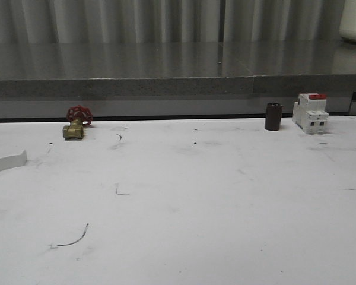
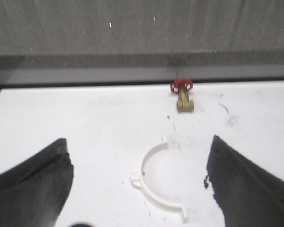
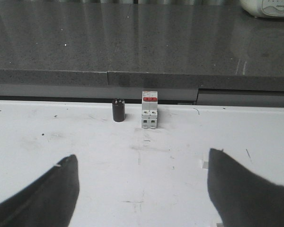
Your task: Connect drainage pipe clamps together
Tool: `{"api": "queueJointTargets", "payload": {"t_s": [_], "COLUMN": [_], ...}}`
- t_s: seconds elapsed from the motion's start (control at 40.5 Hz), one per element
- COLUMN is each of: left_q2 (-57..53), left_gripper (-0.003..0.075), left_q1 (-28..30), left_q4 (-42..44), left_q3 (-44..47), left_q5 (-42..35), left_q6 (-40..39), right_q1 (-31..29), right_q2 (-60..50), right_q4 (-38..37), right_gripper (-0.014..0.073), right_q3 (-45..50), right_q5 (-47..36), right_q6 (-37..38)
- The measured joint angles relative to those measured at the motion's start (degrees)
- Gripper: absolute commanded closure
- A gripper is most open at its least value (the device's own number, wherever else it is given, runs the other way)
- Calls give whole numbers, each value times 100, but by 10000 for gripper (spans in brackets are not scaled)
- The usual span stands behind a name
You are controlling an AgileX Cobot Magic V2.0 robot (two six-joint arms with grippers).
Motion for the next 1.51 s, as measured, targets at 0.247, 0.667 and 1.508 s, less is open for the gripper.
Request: {"api": "queueJointTargets", "payload": {"t_s": [0.247,0.667,1.508], "left_q2": [2254,5398,7101], "left_gripper": [176,176,603], "left_q1": [0,0,0], "left_q4": [-13,-13,-167], "left_q3": [-1233,-2644,-3494], "left_q5": [1232,1851,1955], "left_q6": [0,-188,-307], "right_q1": [0,0,0], "right_q2": [0,0,0], "right_q4": [0,0,0], "right_gripper": [10,10,10], "right_q3": [0,0,0], "right_q5": [0,0,0], "right_q6": [0,0,0]}}
